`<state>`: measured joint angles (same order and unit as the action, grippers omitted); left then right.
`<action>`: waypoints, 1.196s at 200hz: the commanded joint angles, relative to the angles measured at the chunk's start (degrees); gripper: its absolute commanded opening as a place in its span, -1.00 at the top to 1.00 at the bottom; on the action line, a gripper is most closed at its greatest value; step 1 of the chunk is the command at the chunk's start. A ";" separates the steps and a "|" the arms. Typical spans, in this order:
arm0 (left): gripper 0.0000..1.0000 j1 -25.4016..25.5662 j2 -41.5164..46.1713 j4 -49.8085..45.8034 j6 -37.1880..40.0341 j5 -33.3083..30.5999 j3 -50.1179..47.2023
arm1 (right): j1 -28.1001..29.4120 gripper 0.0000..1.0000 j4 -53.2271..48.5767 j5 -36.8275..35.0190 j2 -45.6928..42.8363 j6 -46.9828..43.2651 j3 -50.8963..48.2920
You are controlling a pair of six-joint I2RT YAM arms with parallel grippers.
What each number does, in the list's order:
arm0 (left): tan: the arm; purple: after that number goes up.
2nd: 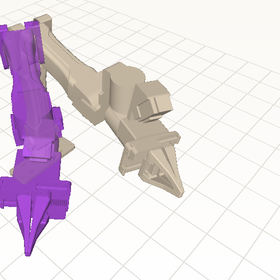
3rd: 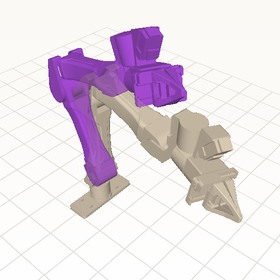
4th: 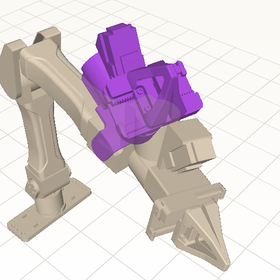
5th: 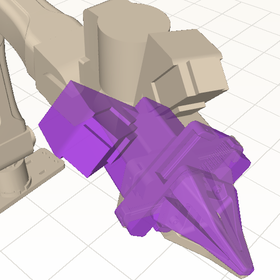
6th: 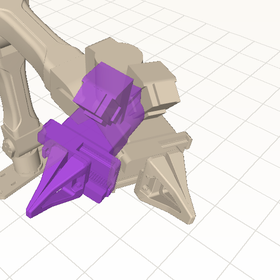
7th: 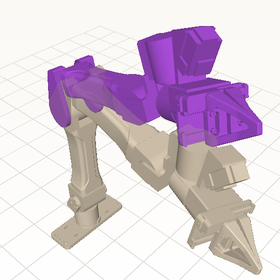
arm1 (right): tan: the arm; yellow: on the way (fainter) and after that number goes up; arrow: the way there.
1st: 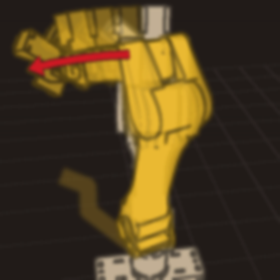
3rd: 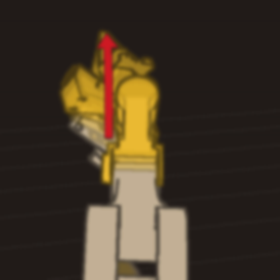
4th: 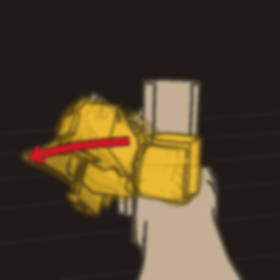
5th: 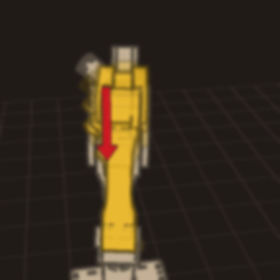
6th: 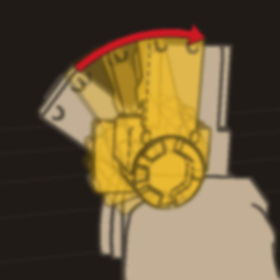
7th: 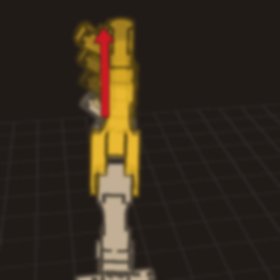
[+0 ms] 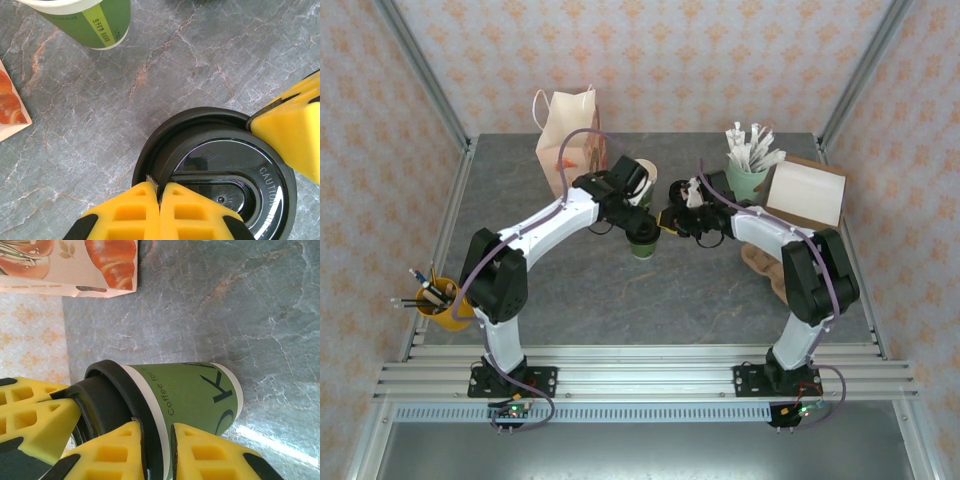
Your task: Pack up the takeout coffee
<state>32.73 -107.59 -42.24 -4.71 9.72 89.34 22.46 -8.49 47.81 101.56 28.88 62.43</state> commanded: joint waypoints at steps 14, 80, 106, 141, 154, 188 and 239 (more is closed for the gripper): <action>1.00 1.48 -10.18 -3.03 -1.80 8.46 -7.91 | 3.20 0.64 -17.69 -14.77 12.38 1.33 -10.75; 1.00 1.40 -4.97 -7.55 12.88 5.11 3.23 | 1.64 0.30 -13.03 -5.37 -6.63 3.90 1.34; 1.00 1.37 -6.54 -13.84 19.27 4.17 9.64 | -1.80 0.25 -12.17 -1.41 -7.74 3.88 4.69; 1.00 1.37 -6.67 -17.44 23.79 6.37 13.83 | -6.01 0.22 -3.27 5.55 -7.31 7.02 2.83; 1.00 1.37 -6.50 -16.97 24.40 6.89 14.02 | -5.92 0.22 -3.03 8.00 -5.94 5.88 3.13; 1.00 1.52 -7.51 -16.30 24.62 7.43 14.83 | -5.92 0.23 -2.60 10.47 -2.34 4.52 2.69; 1.00 1.50 -7.21 -13.68 23.18 6.90 13.04 | -4.83 0.28 -3.38 12.53 0.27 3.23 2.01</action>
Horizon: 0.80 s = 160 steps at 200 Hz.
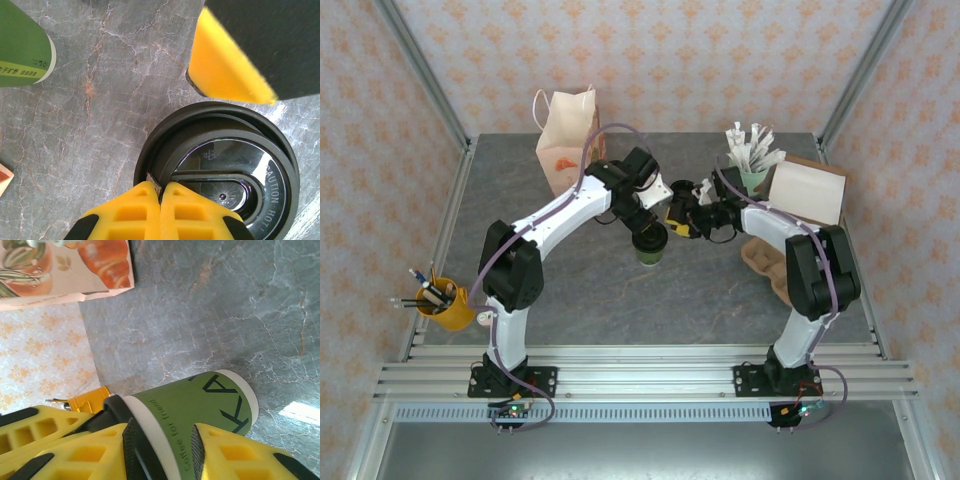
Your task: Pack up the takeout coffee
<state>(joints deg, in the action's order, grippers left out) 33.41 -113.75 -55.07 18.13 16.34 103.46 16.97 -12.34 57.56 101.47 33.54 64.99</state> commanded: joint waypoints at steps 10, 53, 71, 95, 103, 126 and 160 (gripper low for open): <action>1.00 0.78 -0.77 -0.06 -0.09 0.19 -1.71 | 1.02 0.28 0.38 3.36 0.49 -1.87 -0.82; 1.00 0.83 -0.29 1.21 -0.41 0.21 -2.73 | 1.40 0.28 3.48 3.56 -0.37 -0.05 -2.32; 1.00 0.79 -0.13 1.49 -0.47 -0.19 -2.90 | 1.50 0.26 4.79 4.39 -1.14 0.87 -1.90; 1.00 0.84 0.18 1.89 -0.46 -0.21 -3.18 | 1.72 0.26 4.43 4.60 -1.54 0.65 -1.18; 1.00 0.85 0.12 1.94 -0.55 -0.32 -3.26 | 1.86 0.26 4.13 4.60 -1.45 0.48 -1.26; 1.00 0.81 0.20 2.37 -0.66 -0.34 -3.57 | 2.30 0.25 4.04 4.08 -0.87 0.17 -2.24; 1.00 0.86 0.95 4.84 -2.04 -0.10 -5.52 | 3.83 0.36 -3.49 -1.14 2.30 -3.97 -3.46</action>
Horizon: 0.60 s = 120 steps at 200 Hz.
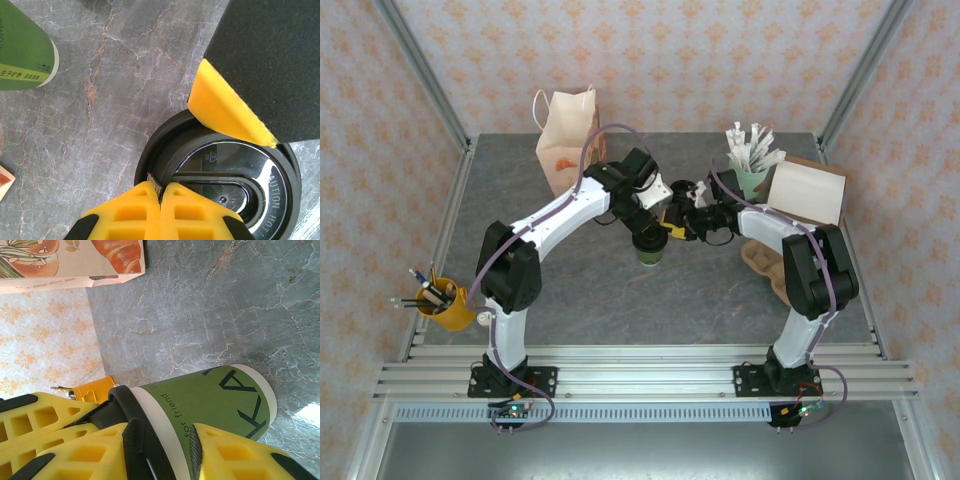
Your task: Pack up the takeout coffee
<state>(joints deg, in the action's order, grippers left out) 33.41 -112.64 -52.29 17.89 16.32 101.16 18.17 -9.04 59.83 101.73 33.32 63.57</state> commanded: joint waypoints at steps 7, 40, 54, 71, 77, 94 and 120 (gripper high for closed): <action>1.00 0.86 0.33 3.25 -2.49 -0.02 -4.44 | 2.98 0.42 -7.81 -4.66 2.77 -4.01 -2.93; 1.00 1.21 2.57 9.94 -6.33 0.37 -13.01 | 3.79 0.67 -10.31 -12.49 5.42 -5.30 -8.35; 1.00 1.42 2.86 12.28 -8.06 0.34 -16.60 | 3.90 0.70 -10.56 -14.27 6.69 -5.74 -10.17; 1.00 1.57 2.86 14.59 -9.87 0.31 -21.10 | 4.13 0.71 -10.64 -16.00 8.49 -6.00 -11.73; 1.00 1.57 4.62 15.28 -10.46 0.26 -22.47 | 4.41 0.71 -10.97 -16.88 9.02 -6.25 -12.06; 1.00 1.57 5.78 16.98 -11.92 0.15 -26.02 | 4.74 0.71 -11.00 -17.72 9.87 -6.51 -13.04; 1.00 1.57 6.77 18.98 -13.93 0.87 -28.90 | 4.70 0.71 -10.96 -18.06 8.41 -6.25 -12.66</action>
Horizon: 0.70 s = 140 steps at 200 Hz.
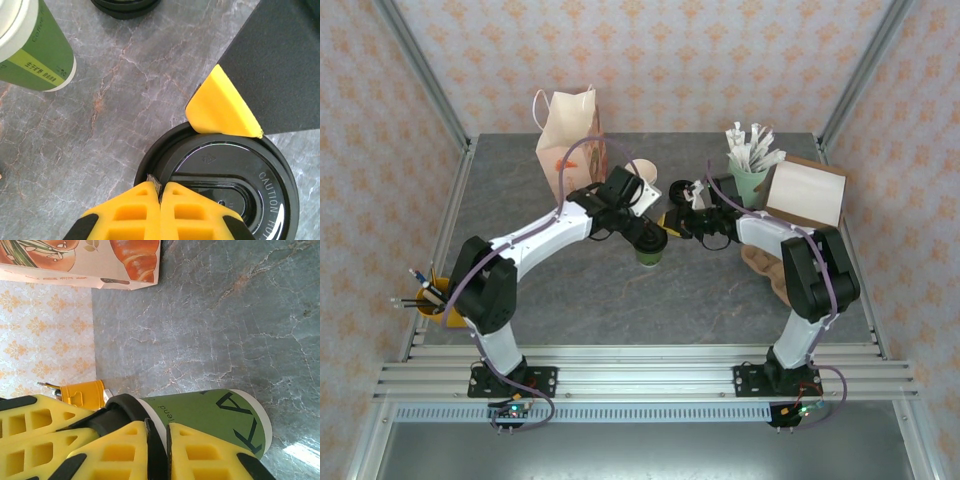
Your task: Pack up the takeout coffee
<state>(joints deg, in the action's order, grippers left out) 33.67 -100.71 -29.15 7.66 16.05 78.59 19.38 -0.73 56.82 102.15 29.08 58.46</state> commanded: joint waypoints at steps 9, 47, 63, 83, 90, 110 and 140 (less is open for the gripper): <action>1.00 1.35 -4.72 -4.09 -4.13 1.02 -6.20 | 3.50 0.70 -18.76 -14.72 6.25 -1.26 -6.99; 1.00 1.31 -2.00 -6.03 -5.20 -2.04 -2.11 | 3.54 0.54 -17.82 -14.35 -3.54 2.32 -1.14; 1.00 1.31 -2.11 -8.22 -5.94 -2.45 0.00 | 3.48 0.42 -16.11 -13.89 -7.04 3.62 0.70; 1.00 1.31 -2.90 -11.42 -8.42 -4.94 2.42 | 3.48 0.28 -14.59 -15.19 -10.46 4.24 0.78; 1.00 1.31 -3.16 -12.49 -9.51 -5.81 3.02 | 3.48 0.25 -13.38 -15.87 -11.79 4.61 -0.15; 1.00 1.31 -2.30 -13.66 -12.84 -7.19 2.95 | 3.48 0.15 -8.79 -19.09 -15.82 6.80 -4.43; 1.00 1.31 -0.01 -15.05 -19.29 -11.04 2.53 | 3.39 0.06 -0.15 -17.87 -19.35 10.48 -10.20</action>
<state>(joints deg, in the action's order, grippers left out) 34.87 -101.08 -35.88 -4.86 9.96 82.15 22.48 -7.81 40.01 85.14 36.03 51.46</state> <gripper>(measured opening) 0.046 0.461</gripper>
